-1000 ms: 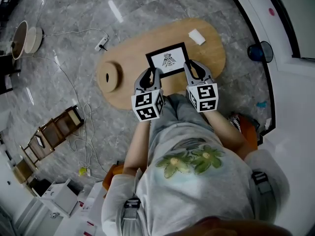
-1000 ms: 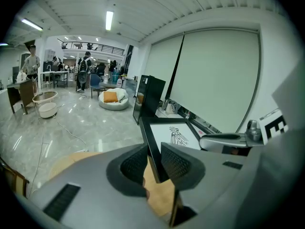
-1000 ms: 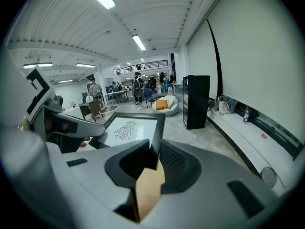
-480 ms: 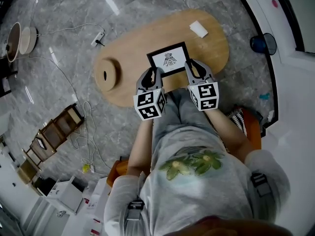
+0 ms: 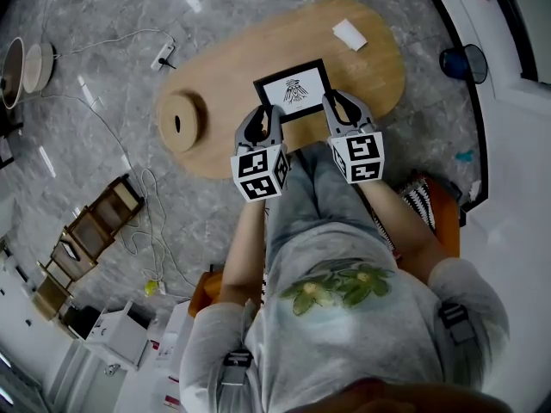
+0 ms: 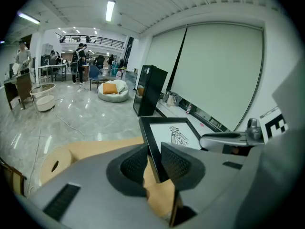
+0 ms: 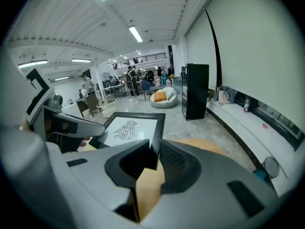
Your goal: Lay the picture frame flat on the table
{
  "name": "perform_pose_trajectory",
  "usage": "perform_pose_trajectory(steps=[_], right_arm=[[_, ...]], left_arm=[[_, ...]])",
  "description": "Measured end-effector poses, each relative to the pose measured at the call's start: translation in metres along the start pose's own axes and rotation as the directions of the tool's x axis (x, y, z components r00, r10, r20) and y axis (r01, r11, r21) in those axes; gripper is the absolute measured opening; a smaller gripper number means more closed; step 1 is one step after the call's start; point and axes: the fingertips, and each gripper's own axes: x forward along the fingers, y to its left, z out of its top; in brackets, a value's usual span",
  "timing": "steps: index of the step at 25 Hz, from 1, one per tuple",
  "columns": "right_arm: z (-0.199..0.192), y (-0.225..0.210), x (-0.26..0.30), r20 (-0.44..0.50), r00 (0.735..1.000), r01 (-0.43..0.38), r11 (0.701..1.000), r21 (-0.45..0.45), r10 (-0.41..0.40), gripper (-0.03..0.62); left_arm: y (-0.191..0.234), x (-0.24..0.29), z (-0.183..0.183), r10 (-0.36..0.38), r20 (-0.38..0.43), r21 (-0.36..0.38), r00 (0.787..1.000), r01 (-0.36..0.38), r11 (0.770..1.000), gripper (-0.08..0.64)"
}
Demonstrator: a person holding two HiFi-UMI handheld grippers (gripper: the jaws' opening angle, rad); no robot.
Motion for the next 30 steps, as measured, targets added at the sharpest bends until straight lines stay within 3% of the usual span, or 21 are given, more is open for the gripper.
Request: perform_pose_trajectory(steps=[30], right_arm=[[-0.053, -0.012, 0.043, -0.085, 0.996, 0.042, 0.999, 0.032, -0.039, 0.072]], left_arm=[[0.020, 0.051, -0.042, -0.020, -0.088, 0.008, 0.996, 0.021, 1.000, 0.101]])
